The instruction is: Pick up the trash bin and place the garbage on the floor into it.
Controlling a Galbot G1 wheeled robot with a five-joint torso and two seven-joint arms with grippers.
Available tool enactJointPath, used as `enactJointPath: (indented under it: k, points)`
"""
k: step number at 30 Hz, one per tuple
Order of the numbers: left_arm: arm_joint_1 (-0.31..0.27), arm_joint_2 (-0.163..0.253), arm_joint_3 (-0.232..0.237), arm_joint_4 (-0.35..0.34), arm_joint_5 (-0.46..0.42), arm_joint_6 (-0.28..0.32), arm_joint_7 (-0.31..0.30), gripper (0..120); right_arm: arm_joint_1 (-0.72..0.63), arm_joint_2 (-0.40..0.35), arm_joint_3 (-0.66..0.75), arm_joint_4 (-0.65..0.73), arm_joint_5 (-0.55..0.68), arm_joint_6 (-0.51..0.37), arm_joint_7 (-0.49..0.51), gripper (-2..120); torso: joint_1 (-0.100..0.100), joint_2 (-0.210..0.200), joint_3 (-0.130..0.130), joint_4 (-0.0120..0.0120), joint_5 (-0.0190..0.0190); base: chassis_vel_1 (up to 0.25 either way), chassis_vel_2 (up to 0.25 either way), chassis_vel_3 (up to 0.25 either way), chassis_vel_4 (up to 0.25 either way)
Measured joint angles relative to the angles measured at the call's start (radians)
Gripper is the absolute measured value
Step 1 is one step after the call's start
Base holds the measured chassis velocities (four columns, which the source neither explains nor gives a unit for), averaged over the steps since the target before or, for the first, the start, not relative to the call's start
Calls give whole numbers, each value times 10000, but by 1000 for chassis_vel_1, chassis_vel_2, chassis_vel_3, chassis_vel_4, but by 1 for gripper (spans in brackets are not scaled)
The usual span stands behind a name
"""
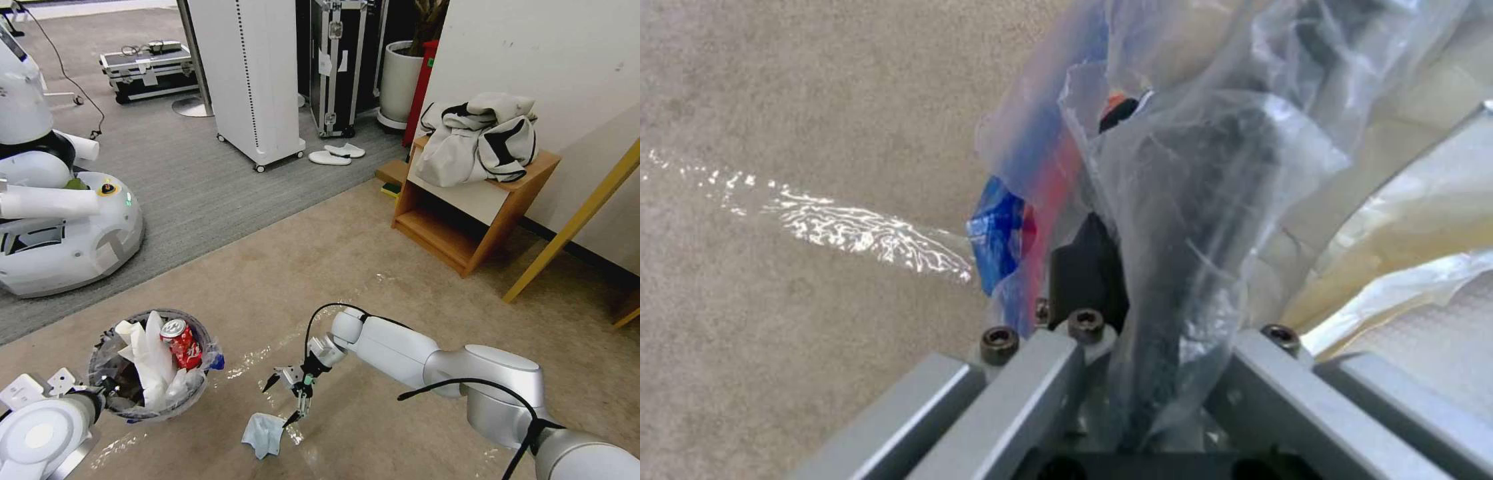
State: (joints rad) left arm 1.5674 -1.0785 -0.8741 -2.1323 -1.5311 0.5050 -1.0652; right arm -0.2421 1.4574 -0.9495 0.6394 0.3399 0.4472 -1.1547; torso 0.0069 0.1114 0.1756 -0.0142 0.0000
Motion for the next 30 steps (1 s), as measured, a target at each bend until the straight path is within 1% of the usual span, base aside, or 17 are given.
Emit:
enactJointPath:
  k: [20, 30]
  points:
    - [-32, -45, 24, 41, 47, -11, 75, 0, -166, 120, -174, -250, -218, 68, 187, 100, 0, 0, 0, 0, 0, 0, 0, 0, 0]
    - [-17, -12, 22, 27, 23, -18, 75, 0, -313, 527, -76, -638, -374, 157, 401, 100, 0, 1, 0, 0, 0, 0, 0, 0, 0]
